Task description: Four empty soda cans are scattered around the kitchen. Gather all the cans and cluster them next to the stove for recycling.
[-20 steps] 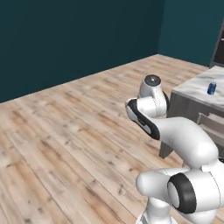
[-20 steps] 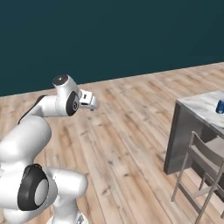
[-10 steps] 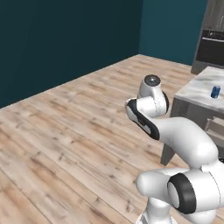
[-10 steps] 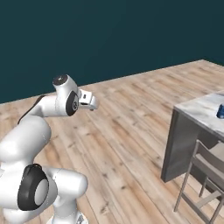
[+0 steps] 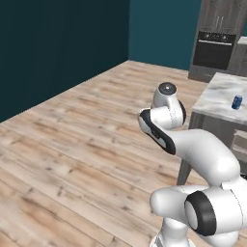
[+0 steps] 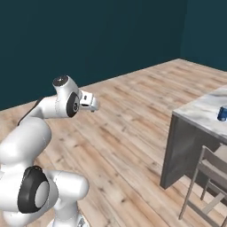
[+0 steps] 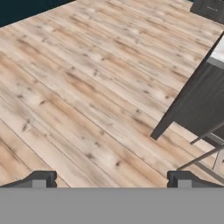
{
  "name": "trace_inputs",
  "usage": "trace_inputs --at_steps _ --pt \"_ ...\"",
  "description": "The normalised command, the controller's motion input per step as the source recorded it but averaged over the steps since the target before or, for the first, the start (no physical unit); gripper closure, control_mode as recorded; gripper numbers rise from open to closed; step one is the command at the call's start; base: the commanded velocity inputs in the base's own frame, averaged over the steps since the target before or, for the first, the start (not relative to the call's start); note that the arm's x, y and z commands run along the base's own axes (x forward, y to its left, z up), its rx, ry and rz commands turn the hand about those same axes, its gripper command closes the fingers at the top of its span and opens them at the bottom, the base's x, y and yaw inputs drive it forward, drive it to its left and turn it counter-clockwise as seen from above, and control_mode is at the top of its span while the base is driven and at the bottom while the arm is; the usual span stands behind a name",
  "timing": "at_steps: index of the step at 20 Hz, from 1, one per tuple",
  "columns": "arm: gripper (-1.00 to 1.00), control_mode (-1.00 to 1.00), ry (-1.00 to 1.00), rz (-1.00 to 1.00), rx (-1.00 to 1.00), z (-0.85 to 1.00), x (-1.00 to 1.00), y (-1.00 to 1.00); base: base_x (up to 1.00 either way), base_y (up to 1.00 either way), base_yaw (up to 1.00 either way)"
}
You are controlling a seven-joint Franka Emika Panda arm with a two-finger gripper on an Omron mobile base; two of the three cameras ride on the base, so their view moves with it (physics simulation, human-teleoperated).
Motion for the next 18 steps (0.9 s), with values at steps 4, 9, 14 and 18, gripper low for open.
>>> trace_inputs --at_steps 4,9,14,18 --pt "-1.00 1.00 0.00 0.00 0.00 0.00 0.00 0.00 0.49 0.39 -0.33" --pt "-1.00 1.00 0.00 0.00 0.00 0.00 0.00 0.00 0.45 0.37 -0.35" --pt "-1.00 1.00 0.00 0.00 0.00 0.00 0.00 0.00 0.43 0.34 -0.36" --pt "-1.00 1.00 0.00 0.00 0.00 0.00 0.00 0.00 0.38 0.32 -0.38"
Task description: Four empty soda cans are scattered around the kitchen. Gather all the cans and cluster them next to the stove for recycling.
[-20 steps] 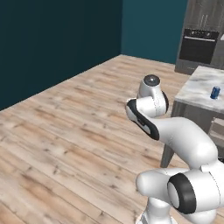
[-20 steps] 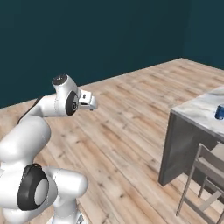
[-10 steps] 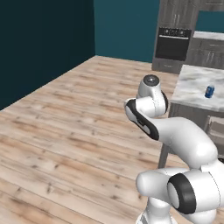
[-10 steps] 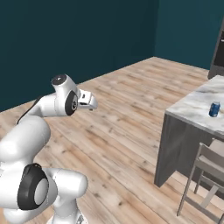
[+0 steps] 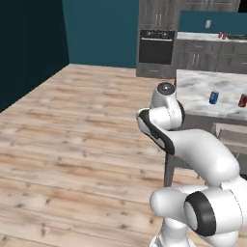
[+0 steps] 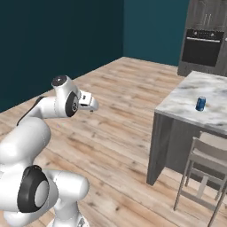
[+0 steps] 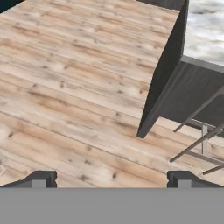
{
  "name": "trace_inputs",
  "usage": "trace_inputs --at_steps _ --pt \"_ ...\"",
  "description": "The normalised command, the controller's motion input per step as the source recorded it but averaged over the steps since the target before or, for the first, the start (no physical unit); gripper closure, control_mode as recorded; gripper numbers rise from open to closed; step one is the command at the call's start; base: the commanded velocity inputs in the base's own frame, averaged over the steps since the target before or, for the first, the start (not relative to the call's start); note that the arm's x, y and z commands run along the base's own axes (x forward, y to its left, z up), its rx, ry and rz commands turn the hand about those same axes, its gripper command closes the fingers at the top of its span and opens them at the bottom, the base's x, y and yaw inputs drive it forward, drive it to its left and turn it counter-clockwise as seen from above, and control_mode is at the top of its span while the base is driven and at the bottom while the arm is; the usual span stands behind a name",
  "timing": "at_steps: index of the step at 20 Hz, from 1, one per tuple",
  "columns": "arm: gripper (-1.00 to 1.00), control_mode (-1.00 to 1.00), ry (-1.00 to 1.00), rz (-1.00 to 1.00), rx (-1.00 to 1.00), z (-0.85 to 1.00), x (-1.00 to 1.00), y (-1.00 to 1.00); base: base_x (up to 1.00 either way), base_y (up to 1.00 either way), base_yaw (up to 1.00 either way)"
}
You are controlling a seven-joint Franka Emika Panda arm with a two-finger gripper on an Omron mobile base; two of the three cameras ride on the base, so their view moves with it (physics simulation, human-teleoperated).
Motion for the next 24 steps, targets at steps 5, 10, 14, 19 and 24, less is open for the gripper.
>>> trace_inputs --at_steps 5,10,14,19,24 --pt "-1.00 1.00 0.00 0.00 0.00 0.00 0.00 0.00 0.32 0.28 -0.40" --pt "-1.00 1.00 0.00 0.00 0.00 0.00 0.00 0.00 0.31 0.28 -0.40" --pt "-1.00 1.00 0.00 0.00 0.00 0.00 0.00 0.00 0.36 0.31 -0.39" --pt "-1.00 1.00 0.00 0.00 0.00 0.00 0.00 0.00 0.45 0.37 -0.36" --pt "-1.00 1.00 0.00 0.00 0.00 0.00 0.00 0.00 0.56 0.49 -0.29"
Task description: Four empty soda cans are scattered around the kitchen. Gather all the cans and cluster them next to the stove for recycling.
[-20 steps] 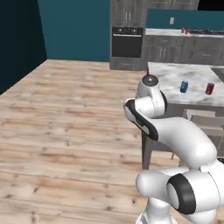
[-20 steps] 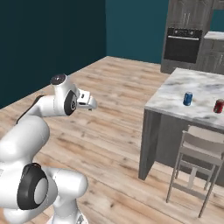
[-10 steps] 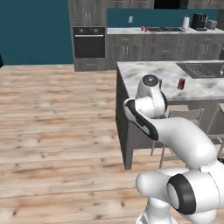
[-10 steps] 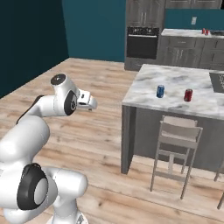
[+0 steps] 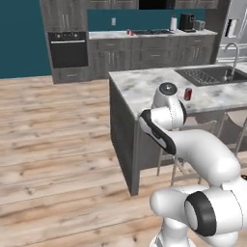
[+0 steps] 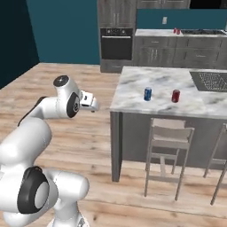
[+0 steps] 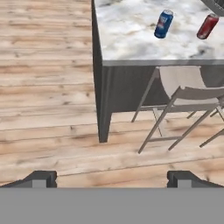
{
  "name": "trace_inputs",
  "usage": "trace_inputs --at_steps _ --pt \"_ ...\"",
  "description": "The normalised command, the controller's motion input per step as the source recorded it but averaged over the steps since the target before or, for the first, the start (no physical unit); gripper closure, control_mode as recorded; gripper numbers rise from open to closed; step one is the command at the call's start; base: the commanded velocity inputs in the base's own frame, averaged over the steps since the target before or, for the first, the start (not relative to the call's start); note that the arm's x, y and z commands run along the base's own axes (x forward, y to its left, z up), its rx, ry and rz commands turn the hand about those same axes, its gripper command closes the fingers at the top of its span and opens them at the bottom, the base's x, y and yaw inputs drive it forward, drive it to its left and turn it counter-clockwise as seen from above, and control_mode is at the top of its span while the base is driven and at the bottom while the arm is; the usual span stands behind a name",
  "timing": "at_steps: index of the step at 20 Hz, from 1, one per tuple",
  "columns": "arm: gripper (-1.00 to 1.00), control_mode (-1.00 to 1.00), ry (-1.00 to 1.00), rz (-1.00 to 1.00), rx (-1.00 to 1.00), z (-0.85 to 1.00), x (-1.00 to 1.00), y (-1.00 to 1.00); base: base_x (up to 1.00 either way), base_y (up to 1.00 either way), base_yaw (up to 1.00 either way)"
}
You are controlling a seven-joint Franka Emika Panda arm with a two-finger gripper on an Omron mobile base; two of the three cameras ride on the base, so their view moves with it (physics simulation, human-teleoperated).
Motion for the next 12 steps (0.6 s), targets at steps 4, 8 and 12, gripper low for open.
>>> trace_inputs --at_steps 4,8,12 --pt "-1.00 1.00 0.00 0.00 0.00 0.00 0.00 0.00 0.53 0.58 -0.24" --pt "-1.00 1.00 0.00 0.00 0.00 0.00 0.00 0.00 0.53 0.58 -0.24" --pt "-1.00 1.00 0.00 0.00 0.00 0.00 0.00 0.00 0.53 0.57 -0.25"
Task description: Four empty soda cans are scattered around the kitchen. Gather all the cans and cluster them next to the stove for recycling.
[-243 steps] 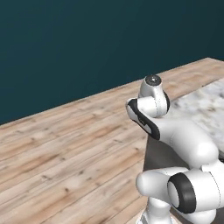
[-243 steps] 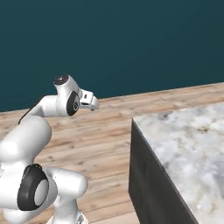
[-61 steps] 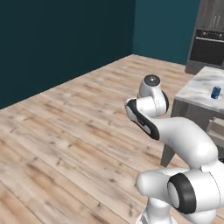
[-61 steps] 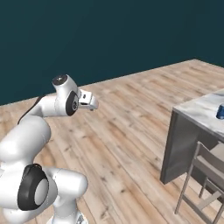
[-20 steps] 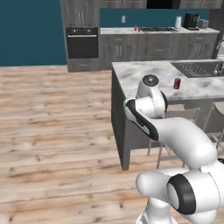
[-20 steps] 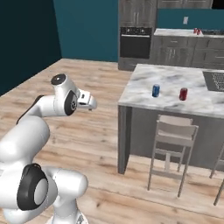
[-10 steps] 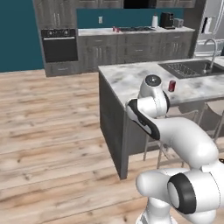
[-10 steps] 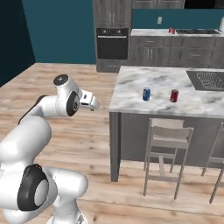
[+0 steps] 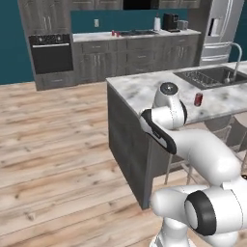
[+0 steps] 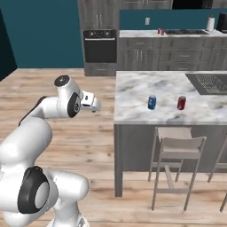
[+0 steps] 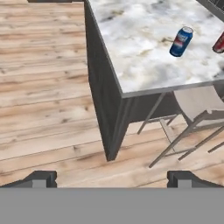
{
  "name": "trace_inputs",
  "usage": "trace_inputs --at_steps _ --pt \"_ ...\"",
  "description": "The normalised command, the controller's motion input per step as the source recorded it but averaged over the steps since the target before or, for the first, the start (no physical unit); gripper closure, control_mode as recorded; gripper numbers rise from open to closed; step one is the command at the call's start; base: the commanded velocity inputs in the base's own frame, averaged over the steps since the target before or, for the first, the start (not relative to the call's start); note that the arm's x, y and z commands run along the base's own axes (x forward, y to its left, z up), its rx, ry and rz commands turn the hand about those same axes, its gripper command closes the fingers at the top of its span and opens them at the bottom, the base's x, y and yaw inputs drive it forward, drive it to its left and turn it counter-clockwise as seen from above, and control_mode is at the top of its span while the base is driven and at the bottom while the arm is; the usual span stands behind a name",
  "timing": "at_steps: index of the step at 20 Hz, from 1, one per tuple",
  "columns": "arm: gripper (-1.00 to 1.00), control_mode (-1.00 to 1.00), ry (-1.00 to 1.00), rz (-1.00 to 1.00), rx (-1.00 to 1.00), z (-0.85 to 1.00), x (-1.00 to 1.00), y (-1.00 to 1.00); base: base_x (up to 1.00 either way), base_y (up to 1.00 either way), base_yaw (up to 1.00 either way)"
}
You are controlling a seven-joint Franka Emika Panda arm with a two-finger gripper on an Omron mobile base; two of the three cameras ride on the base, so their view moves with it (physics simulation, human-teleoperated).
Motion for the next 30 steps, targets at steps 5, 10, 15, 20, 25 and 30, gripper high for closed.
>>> trace_inputs --at_steps 5,10,15,20,25,30 --pt "-1.00 1.00 0.00 0.00 0.00 0.00 0.00 0.00 0.53 0.55 -0.26" --pt "-1.00 1.00 0.00 0.00 0.00 0.00 0.00 0.00 0.55 0.46 -0.30" --pt "-1.00 1.00 0.00 0.00 0.00 0.00 0.00 0.00 0.49 0.39 -0.34" --pt "-1.00 1.00 0.00 0.00 0.00 0.00 0.00 0.00 0.44 0.41 -0.34" --pt "-1.00 1.00 0.00 0.00 0.00 0.00 0.00 0.00 0.29 0.52 -0.29" --pt "-1.00 1.00 0.00 0.00 0.00 0.00 0.00 0.00 0.26 0.52 -0.29"
